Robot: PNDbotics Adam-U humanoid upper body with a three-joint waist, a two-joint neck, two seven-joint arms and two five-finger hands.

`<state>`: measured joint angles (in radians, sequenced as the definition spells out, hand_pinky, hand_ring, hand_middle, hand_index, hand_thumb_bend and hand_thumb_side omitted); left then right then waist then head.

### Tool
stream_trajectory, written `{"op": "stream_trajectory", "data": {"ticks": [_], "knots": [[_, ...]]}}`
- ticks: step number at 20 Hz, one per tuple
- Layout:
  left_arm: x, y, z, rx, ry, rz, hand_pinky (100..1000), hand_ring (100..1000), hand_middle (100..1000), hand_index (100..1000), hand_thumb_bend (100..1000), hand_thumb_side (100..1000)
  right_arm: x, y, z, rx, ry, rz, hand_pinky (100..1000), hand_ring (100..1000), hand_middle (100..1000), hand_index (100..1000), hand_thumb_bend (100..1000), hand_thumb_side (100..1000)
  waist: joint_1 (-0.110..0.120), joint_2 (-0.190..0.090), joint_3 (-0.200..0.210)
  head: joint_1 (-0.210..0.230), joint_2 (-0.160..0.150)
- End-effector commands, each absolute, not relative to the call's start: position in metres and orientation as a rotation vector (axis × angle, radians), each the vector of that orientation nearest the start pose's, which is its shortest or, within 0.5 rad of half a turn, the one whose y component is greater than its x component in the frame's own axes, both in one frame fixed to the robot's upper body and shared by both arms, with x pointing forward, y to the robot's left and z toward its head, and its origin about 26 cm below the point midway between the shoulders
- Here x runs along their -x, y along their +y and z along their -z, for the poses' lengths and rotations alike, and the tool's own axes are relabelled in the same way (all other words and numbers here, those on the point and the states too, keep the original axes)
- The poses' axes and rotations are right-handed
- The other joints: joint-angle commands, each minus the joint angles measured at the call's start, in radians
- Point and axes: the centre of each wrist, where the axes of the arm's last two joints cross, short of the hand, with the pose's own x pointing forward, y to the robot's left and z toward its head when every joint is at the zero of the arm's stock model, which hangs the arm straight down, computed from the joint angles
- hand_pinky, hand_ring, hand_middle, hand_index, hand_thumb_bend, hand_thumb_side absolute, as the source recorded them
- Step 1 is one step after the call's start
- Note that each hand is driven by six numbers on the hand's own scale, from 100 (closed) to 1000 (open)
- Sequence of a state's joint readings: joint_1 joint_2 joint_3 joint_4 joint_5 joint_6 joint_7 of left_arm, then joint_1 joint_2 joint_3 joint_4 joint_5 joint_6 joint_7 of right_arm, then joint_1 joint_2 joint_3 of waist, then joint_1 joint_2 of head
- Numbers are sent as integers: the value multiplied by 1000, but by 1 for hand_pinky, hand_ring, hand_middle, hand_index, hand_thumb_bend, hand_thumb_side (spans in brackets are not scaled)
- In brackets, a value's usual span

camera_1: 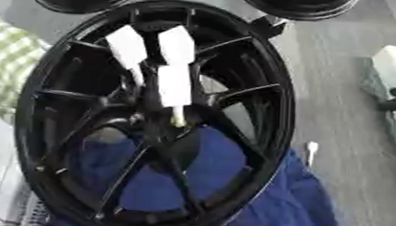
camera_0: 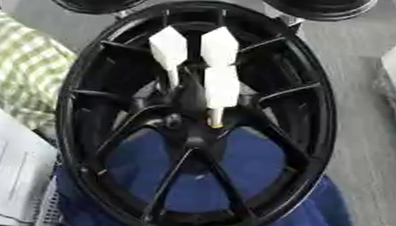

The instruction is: Pull the pin out of the wheel hub.

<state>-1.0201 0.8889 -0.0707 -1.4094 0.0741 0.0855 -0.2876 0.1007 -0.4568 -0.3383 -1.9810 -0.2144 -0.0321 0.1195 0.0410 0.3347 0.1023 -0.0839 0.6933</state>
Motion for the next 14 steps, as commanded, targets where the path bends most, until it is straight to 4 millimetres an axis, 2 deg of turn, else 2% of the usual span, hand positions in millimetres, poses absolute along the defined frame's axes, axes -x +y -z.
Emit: {"op": "stream_trajectory", "data": {"ticks": [1, 14], "knots": [[-364, 351, -427, -661, -2137, 881, 787, 639, 524, 752, 145, 471, -228, -397, -156, 369, -1985, -264, 1000, 720, 581, 728, 100, 600, -2, -27, -1, 4, 3], [-363, 347, -426, -651, -2143, 896, 786, 636, 523, 749, 145, 480, -228, -397, -156, 370, -1986, -268, 1000, 720, 580, 728, 100, 600, -1, -26, -2, 3, 1]]}}
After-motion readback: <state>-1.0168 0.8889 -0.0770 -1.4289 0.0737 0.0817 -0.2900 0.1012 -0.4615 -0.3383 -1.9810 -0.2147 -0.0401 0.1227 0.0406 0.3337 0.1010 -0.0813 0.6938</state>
